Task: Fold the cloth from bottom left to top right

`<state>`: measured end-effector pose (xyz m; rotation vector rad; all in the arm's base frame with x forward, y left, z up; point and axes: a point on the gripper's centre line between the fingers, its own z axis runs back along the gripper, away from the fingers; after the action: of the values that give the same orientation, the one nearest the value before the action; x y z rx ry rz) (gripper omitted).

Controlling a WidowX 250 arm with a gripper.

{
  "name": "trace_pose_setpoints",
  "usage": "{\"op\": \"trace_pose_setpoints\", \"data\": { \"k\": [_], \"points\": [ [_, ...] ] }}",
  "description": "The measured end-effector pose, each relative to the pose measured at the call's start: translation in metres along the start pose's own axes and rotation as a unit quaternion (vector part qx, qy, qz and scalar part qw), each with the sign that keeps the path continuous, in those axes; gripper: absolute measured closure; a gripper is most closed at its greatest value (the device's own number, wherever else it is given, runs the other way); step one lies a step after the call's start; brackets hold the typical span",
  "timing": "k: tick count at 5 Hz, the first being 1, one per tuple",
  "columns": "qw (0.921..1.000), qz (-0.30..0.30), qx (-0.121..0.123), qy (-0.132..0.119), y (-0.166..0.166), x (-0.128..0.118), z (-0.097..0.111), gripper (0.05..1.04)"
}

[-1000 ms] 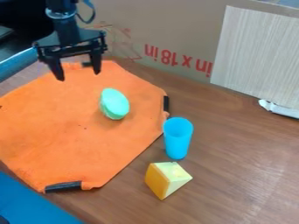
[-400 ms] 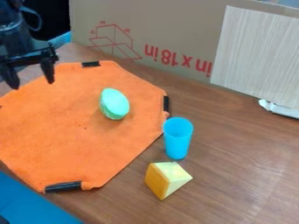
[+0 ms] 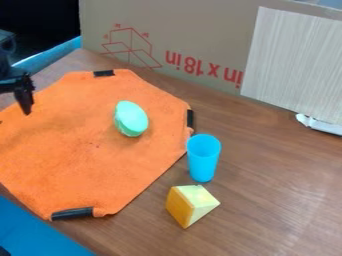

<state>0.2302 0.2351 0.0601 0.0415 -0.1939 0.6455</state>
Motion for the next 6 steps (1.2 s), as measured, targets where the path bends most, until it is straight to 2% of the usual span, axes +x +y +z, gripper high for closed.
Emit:
{"op": "trace_pose_setpoints", "data": {
  "k": [1,3,4,5,6],
  "points": [
    [0.9998,0.014,0.013,-0.002,0.021,0.001,-0.014,0.083],
    [0.9992,0.022,0.035,0.000,0.060,0.009,-0.022,0.083],
    [0.9994,0.014,0.030,0.008,0.066,0.006,-0.019,0.083],
    [0.9999,0.008,0.009,0.008,0.066,0.004,-0.018,0.083],
    [0.9999,0.008,0.011,0.001,0.067,0.005,-0.023,0.083]
  ]
}}
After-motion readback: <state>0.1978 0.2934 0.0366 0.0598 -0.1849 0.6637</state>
